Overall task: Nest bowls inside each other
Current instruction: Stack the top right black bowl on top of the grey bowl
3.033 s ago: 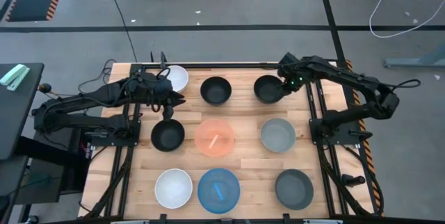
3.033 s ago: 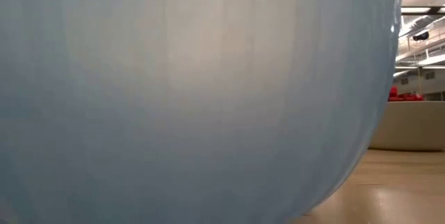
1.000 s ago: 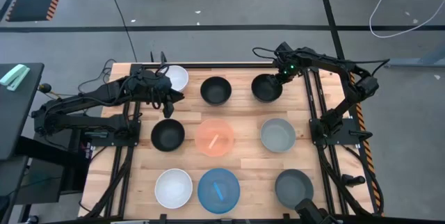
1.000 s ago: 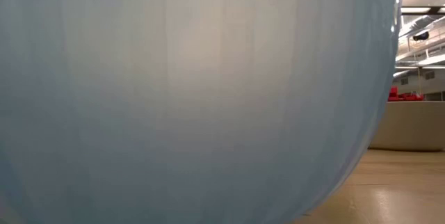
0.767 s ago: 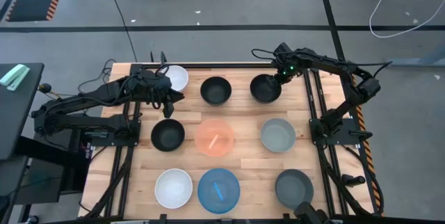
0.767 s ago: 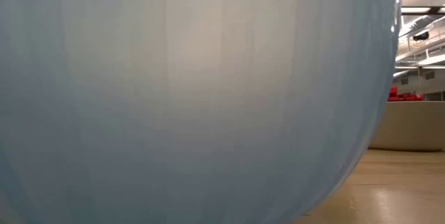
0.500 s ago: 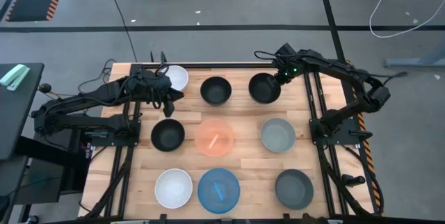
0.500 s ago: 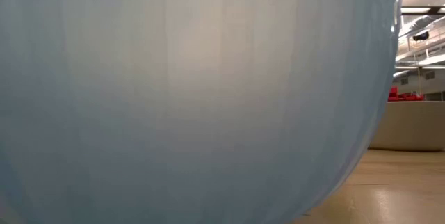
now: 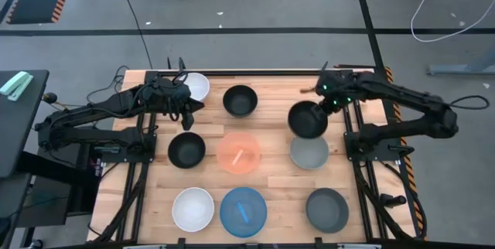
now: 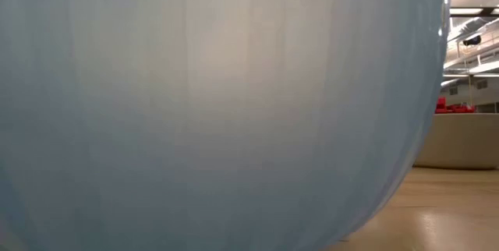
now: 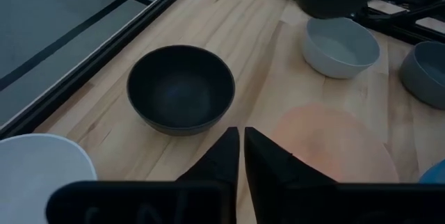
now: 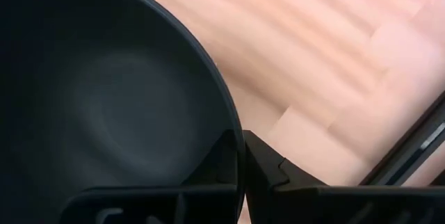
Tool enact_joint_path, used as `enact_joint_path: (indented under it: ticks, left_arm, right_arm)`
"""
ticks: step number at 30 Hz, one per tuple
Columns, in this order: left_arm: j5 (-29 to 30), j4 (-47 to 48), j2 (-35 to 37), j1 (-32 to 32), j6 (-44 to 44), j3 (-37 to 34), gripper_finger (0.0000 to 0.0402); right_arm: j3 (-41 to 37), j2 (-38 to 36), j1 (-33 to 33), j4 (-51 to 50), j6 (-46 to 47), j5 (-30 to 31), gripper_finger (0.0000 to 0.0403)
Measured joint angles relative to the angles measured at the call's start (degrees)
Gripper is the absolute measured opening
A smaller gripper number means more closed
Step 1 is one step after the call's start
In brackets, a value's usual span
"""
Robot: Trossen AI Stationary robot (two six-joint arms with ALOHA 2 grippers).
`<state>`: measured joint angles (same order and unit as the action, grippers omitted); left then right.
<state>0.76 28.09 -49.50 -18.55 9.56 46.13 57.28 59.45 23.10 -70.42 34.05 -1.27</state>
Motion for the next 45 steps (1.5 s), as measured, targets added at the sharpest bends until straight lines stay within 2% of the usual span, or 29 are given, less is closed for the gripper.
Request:
enact_joint_path:
  ticks: [8,13,21,34,45]
  left_arm:
    - [0.6,0.0,0.0,0.0,0.7,0.0,0.0019]
    - [0.6,0.0,0.0,0.0,1.8,0.0,0.0020]
    - [0.5,0.0,0.0,0.0,2.5,0.0,0.0013]
    - [0.5,0.0,0.0,0.0,3.3,0.0,0.0019]
    - [0.5,0.0,0.0,0.0,4.4,0.0,0.0016]
  right_arm:
    - [0.0,1.7,-15.8,-4.4,12.4,0.8,0.0007]
    - [-1.1,4.5,-20.1,-5.0,14.8,0.5,0.0007]
    - [-7.3,5.4,-19.6,-0.2,14.9,-0.3,0.0007]
    - [-16.4,5.0,-14.6,9.6,13.1,-0.9,0.0007]
    - [-20.0,4.9,-12.2,13.5,12.4,-2.3,0.0005]
